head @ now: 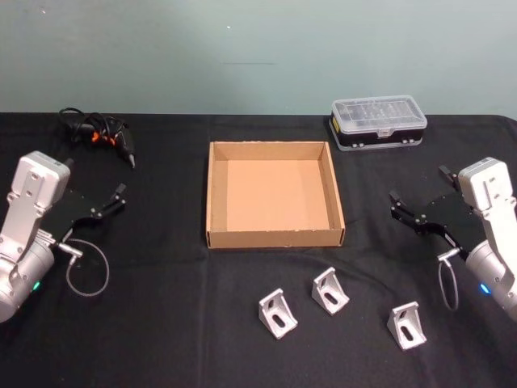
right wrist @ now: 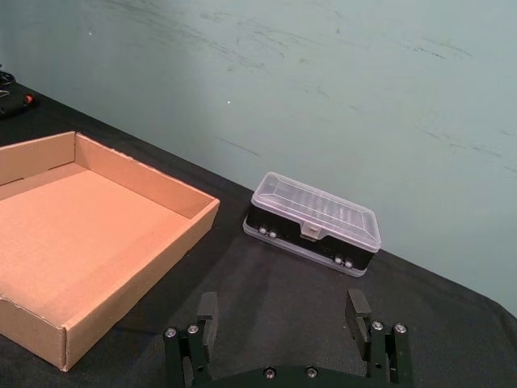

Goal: Use one hand to pick up the angle iron from the table and place it into the box.

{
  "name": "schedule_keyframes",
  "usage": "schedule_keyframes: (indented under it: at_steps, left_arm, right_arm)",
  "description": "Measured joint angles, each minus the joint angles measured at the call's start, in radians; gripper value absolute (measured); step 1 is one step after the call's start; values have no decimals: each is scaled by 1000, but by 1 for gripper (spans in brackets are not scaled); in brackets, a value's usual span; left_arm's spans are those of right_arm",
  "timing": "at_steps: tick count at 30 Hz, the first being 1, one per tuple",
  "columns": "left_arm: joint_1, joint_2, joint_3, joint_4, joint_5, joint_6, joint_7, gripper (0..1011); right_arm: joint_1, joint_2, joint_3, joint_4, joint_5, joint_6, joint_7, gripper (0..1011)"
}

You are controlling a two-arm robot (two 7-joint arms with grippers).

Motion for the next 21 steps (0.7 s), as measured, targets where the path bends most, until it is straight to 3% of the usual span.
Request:
schedule_keyframes:
  at_steps: [4,14,21]
  left_arm:
    - [0,0,0,0,0,0,0,1000]
    - [0,0,0,0,0,0,0,1000]
    - [0,0,0,0,0,0,0,1000]
  right_arm:
    - [0,0,0,0,0,0,0,1003]
    - [-50,1,59,-52,33,14,16,1003]
    - [-117,41,125,-154,118,91,67,1003]
